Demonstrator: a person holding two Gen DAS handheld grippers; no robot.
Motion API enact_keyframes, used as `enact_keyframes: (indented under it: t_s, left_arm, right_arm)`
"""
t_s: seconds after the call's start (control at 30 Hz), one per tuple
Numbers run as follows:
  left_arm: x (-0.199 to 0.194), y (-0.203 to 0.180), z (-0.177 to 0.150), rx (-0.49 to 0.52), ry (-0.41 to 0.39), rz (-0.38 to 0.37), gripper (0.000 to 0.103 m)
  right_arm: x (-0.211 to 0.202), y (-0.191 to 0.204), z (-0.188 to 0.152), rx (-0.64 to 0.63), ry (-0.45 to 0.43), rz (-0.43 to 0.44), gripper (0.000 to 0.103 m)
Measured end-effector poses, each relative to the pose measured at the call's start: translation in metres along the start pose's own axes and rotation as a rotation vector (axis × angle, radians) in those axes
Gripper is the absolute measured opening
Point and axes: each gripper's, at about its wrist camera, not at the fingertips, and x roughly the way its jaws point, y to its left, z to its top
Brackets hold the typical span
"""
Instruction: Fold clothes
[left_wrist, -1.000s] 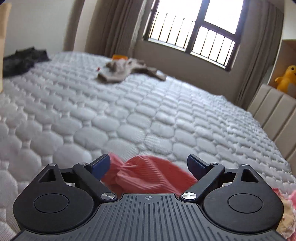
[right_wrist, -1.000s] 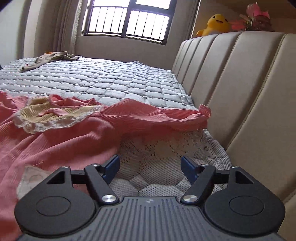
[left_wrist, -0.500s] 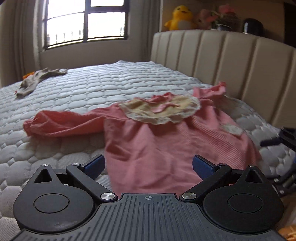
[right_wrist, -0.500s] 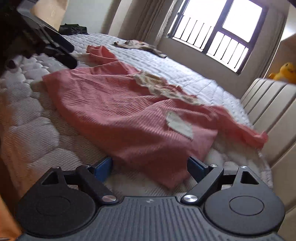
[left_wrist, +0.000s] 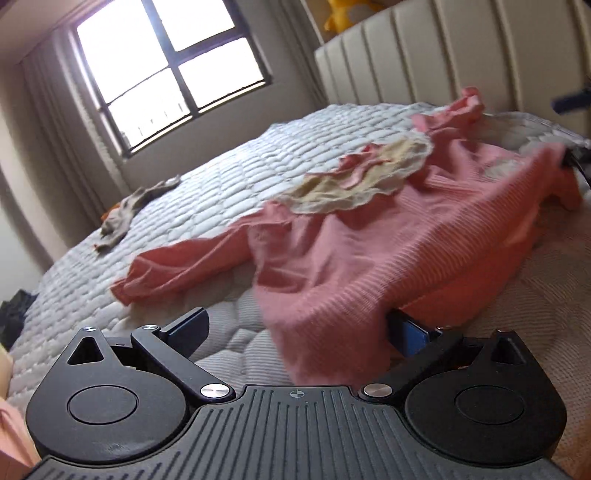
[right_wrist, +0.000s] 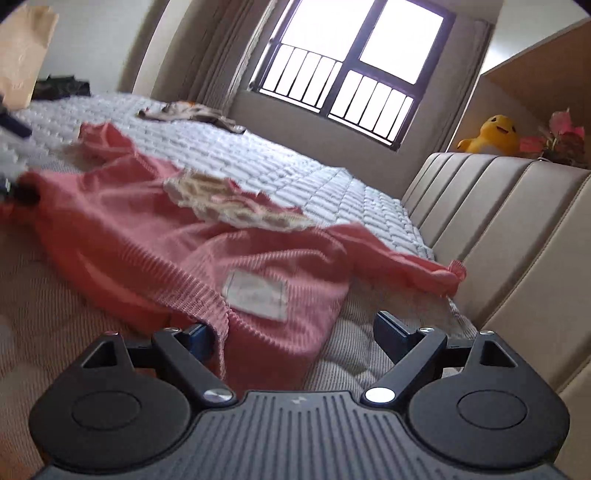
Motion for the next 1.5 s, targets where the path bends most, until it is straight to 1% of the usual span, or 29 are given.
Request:
enact_keyframes:
  t_s: [0.03,0.1,0.17,0.2,0.23,0.27,0.33,0.37,0.4,0.43,0.47,0.57,0.63,0.67,0.77,0.8,0.93,1.0,1.1,1.13,1.17,1.2,1.23,1.27,1.3,1.33,1.4,1.43,1.5]
  left_arm:
    - [0.003,0.009,-0.001,-0.018,0.002,0.018,0.103]
    - [0.013,0.018,-0.004,0.000,0.027,0.067,0.103]
    - [0.016,0.025,-0.007,0.035,0.047,0.101,0.103]
    - [0.013,0.029,-0.008,0.053,0.050,0.109,0.103]
    - [0.006,0.035,-0.004,0.075,0.026,0.132,0.103]
    - [-0.004,0.043,0.003,0.088,-0.016,0.169,0.103]
    - [-0.028,0.061,0.020,0.072,-0.100,0.241,0.103]
    - [-0.036,0.069,0.027,0.045,-0.128,0.257,0.103]
    - [-0.043,0.077,0.033,0.017,-0.155,0.270,0.103]
    - [-0.043,0.080,0.034,-0.005,-0.157,0.274,0.103]
    - [-0.042,0.082,0.034,-0.026,-0.156,0.277,0.103]
    - [-0.022,0.074,0.019,-0.043,-0.084,0.241,0.103]
    - [-0.009,0.067,0.006,-0.040,-0.029,0.208,0.103]
    - [-0.006,0.066,0.002,-0.040,-0.012,0.199,0.103]
    - [-0.004,0.069,-0.006,-0.054,0.004,0.188,0.103]
    - [-0.003,0.070,-0.008,-0.059,0.009,0.184,0.103]
    - [0.002,0.077,-0.009,-0.097,0.017,0.183,0.103]
    - [0.004,0.080,-0.005,-0.124,0.014,0.183,0.103]
    - [0.001,0.083,0.006,-0.163,-0.008,0.170,0.103]
    - [0.000,0.084,0.010,-0.176,-0.017,0.165,0.103]
    - [-0.003,0.086,0.016,-0.183,-0.031,0.162,0.103]
    - [-0.005,0.087,0.023,-0.183,-0.051,0.167,0.103]
    - [-0.008,0.088,0.028,-0.178,-0.066,0.175,0.103]
    - [-0.010,0.088,0.030,-0.174,-0.079,0.184,0.103]
    - [-0.012,0.089,0.033,-0.170,-0.092,0.193,0.103]
    - [-0.012,0.090,0.033,-0.171,-0.094,0.195,0.103]
    - [-0.008,0.091,0.032,-0.178,-0.081,0.193,0.103]
    - [-0.005,0.090,0.031,-0.181,-0.071,0.186,0.103]
    - [0.001,0.088,0.031,-0.184,-0.059,0.178,0.103]
  right_arm:
    - [0.004,0.002,-0.004,-0.022,0.006,-0.031,0.087]
    - [0.009,-0.002,-0.004,-0.026,-0.006,-0.099,0.087]
    - [-0.001,-0.022,0.008,0.032,-0.070,-0.164,0.083]
    - [-0.013,-0.037,0.020,0.070,-0.126,-0.207,0.083]
    - [-0.026,-0.052,0.031,0.107,-0.181,-0.249,0.083]
    - [-0.039,-0.064,0.039,0.137,-0.224,-0.278,0.083]
    - [-0.057,-0.082,0.046,0.169,-0.262,-0.305,0.083]
    - [-0.064,-0.089,0.048,0.185,-0.274,-0.317,0.084]
    - [-0.064,-0.092,0.044,0.196,-0.261,-0.321,0.084]
    - [-0.061,-0.093,0.036,0.208,-0.231,-0.318,0.084]
    - [-0.054,-0.092,0.027,0.222,-0.191,-0.305,0.084]
    - [-0.037,-0.084,0.000,0.256,-0.089,-0.246,0.084]
    - [-0.037,-0.073,-0.013,0.252,-0.070,-0.171,0.084]
    - [-0.040,-0.066,-0.016,0.231,-0.075,-0.120,0.084]
    - [-0.051,-0.039,-0.016,0.111,-0.101,0.032,0.083]
    - [-0.052,-0.030,-0.016,0.066,-0.093,0.065,0.083]
    - [-0.039,0.012,-0.012,-0.104,-0.024,0.142,0.084]
    - [-0.027,0.025,-0.006,-0.121,-0.016,0.160,0.084]
    - [-0.009,0.042,0.011,-0.147,-0.042,0.156,0.084]
    - [-0.006,0.046,0.015,-0.173,-0.066,0.120,0.084]
    - [-0.005,0.045,0.021,-0.203,-0.110,0.046,0.083]
    - [-0.005,0.040,0.027,-0.209,-0.160,-0.058,0.083]
    - [-0.006,0.029,0.032,-0.175,-0.199,-0.169,0.084]
    - [-0.006,0.014,0.038,-0.114,-0.221,-0.271,0.084]
    - [-0.008,-0.002,0.042,-0.051,-0.224,-0.331,0.084]
    - [-0.012,-0.014,0.044,-0.004,-0.215,-0.334,0.084]
    - [-0.024,-0.022,0.044,0.030,-0.199,-0.206,0.085]
    - [-0.029,-0.011,0.043,0.003,-0.189,-0.108,0.088]
    - [-0.036,0.011,0.040,-0.053,-0.165,0.081,0.089]
